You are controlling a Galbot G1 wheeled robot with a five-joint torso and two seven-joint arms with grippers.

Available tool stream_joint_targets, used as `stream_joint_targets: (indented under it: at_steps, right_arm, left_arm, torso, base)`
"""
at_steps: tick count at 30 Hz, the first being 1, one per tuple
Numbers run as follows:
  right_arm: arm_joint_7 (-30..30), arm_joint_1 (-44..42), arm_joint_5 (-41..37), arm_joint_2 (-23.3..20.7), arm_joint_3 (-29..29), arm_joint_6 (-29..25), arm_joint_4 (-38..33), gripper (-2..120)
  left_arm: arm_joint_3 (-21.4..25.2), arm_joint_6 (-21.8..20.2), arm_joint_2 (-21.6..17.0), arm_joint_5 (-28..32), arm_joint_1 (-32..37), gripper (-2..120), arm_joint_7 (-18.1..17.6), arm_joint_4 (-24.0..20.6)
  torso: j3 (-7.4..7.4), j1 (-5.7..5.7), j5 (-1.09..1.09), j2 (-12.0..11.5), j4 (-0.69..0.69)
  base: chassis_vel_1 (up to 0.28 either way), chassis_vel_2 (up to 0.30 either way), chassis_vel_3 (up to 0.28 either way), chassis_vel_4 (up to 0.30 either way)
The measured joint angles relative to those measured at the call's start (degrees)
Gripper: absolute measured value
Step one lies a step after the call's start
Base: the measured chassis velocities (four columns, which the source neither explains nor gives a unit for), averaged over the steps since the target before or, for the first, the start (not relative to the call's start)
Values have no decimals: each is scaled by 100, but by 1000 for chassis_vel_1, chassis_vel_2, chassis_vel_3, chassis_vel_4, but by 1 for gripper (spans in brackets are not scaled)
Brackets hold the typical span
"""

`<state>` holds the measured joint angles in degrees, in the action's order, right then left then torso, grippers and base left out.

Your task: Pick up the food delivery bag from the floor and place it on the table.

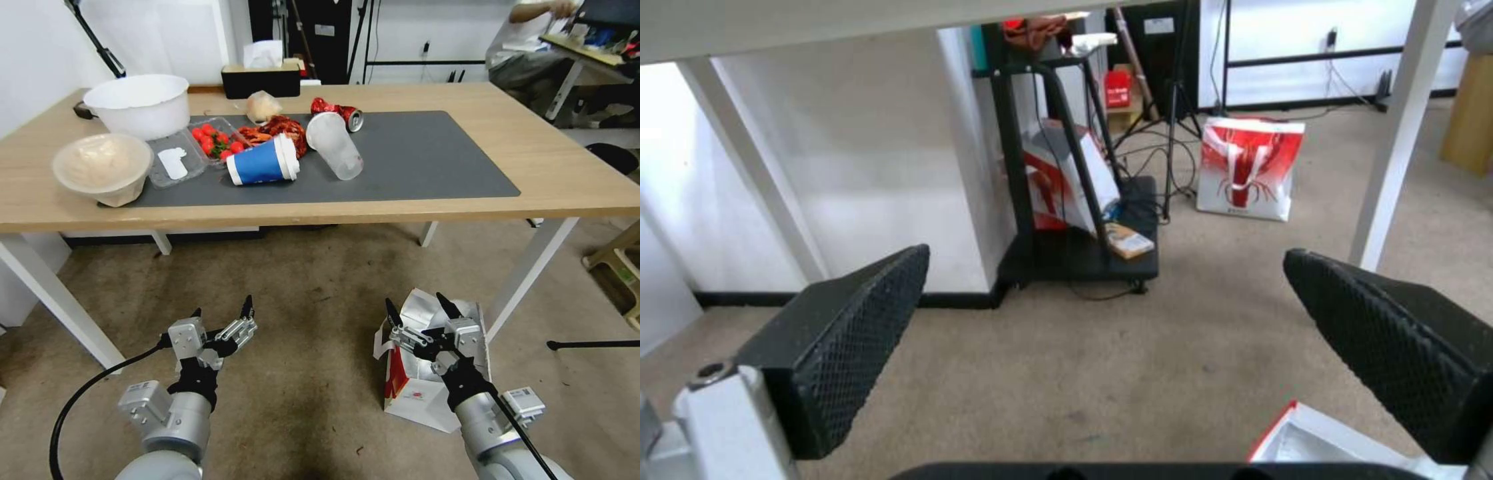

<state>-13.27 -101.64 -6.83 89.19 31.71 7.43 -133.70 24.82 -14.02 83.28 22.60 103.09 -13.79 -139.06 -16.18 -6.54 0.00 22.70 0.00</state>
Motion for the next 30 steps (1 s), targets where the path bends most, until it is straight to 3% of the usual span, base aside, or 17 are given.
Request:
stream_joint_targets:
  at_steps: [30]
  right_arm:
    - [-13, -2, 64, 17, -19, -47, 80, 100]
  left_arm:
    - [-4, 30, -11, -8, 8, 100, 42, 18]
  torso:
    - [467, 206, 0, -673, 0]
  base:
    - [0, 0, 0, 0]
